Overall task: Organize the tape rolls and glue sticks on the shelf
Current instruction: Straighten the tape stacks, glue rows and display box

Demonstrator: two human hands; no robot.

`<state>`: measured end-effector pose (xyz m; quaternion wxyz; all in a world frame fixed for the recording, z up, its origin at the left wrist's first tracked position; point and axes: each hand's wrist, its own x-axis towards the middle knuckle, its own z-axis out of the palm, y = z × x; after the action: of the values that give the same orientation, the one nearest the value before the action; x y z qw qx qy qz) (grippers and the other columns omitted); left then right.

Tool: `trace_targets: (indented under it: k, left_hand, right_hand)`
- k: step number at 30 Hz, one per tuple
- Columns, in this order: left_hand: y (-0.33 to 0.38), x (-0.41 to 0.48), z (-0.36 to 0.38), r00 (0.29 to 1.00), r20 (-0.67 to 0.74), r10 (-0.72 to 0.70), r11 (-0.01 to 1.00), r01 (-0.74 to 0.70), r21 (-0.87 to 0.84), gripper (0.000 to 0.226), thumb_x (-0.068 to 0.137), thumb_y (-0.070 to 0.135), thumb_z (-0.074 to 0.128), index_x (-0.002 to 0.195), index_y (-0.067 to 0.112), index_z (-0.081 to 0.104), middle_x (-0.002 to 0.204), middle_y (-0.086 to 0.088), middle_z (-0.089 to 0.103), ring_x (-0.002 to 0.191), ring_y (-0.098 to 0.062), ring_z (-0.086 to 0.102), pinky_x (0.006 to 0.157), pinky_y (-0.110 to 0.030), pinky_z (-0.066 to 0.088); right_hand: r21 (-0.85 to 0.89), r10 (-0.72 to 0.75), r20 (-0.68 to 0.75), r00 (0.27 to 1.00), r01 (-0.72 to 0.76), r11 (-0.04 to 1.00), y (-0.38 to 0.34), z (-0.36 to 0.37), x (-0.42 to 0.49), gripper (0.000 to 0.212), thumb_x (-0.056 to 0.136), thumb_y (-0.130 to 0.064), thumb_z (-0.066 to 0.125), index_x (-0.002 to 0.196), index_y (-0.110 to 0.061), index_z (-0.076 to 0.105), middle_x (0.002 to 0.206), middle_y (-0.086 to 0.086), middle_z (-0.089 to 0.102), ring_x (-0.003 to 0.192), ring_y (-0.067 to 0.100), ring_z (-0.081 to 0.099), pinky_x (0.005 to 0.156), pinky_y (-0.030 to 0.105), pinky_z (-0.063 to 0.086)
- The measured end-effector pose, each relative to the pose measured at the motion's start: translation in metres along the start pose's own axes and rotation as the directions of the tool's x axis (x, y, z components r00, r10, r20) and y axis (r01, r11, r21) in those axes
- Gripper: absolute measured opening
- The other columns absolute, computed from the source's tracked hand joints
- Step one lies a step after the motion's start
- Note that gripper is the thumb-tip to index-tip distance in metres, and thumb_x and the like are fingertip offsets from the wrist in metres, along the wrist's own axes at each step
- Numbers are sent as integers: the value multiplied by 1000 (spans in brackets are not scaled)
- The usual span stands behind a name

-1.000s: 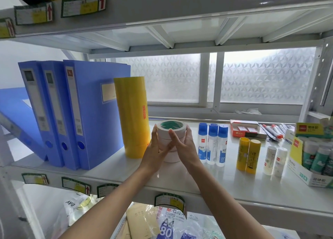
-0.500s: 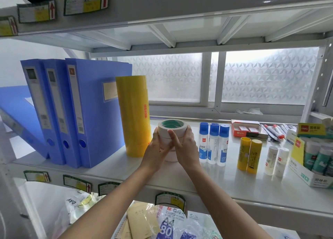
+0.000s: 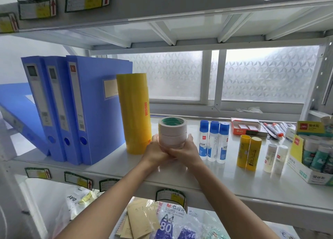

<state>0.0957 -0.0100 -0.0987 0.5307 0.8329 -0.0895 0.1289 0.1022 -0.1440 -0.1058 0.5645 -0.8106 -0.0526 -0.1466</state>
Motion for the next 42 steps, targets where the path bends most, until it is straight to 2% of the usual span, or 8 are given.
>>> trace_targets:
  k: [4,9,14,22,29,34,39,42]
  left_hand:
    - [-2,1,0,1000,13,-23,999,23,39,99,28,50,78,117,13,55,105,4,67,96,-11,64,71,-18,49]
    - [-2,0,-1,999,13,-37,999,36,14,97,32,49,81,117,13,54,107,4,68,96,-12,65,76,-24,54]
    - [0,-2,0,999,17,-50,998,50,-23,93,34,47,85,116,13,53,104,5,68,94,-8,65,70,-18,50]
    - [0,-1,-1,999,18,-51,999,52,-13,76,51,21,94,115,13,53,103,7,66,93,-7,64,69,-14,48]
    - [3,-6,-2,998,16,-61,998,61,-8,95,34,45,85,118,14,53,107,5,68,99,-11,66,80,-26,54]
    - [11,-12,-4,999,-26,-46,980,50,195,91,35,55,70,116,16,56,112,1,62,103,-16,61,86,-34,53]
    - [15,-18,-4,994,-100,-39,957,66,284,75,45,52,76,108,14,59,105,-1,68,95,-18,65,70,-26,48]
    - [15,-20,-5,991,-131,-33,946,74,315,79,45,55,76,110,13,59,103,-2,70,92,-19,66,67,-26,50]
  right_hand:
    - [-42,-14,16,1000,14,999,2,-4,0,75,61,-38,88,120,-9,51,106,5,64,98,20,64,81,33,57]
    - [2,-21,34,999,21,1000,-3,-2,-2,76,65,-42,85,122,-10,47,108,2,63,100,19,63,84,34,57]
    - [-75,-11,24,1000,13,997,-2,-2,0,70,75,-43,77,127,-12,42,119,8,59,107,22,58,91,37,52]
    - [-91,-2,12,1000,3,996,-4,0,0,70,76,-42,77,129,-11,43,122,9,57,111,23,56,89,33,49]
    - [-122,-11,13,1000,12,992,-5,0,-1,77,70,-52,77,128,-14,44,119,7,59,110,23,58,91,38,51]
    - [-62,-11,70,998,15,998,-6,-5,-6,102,40,-61,77,124,-13,45,112,5,61,104,20,61,87,39,56]
    - [-93,-20,96,995,29,995,-6,-7,-3,76,57,-31,83,121,-8,49,111,9,61,104,23,60,85,35,54]
    - [-104,-27,106,994,39,994,-4,-5,0,71,62,-27,83,121,-9,49,112,8,60,104,23,59,87,36,53]
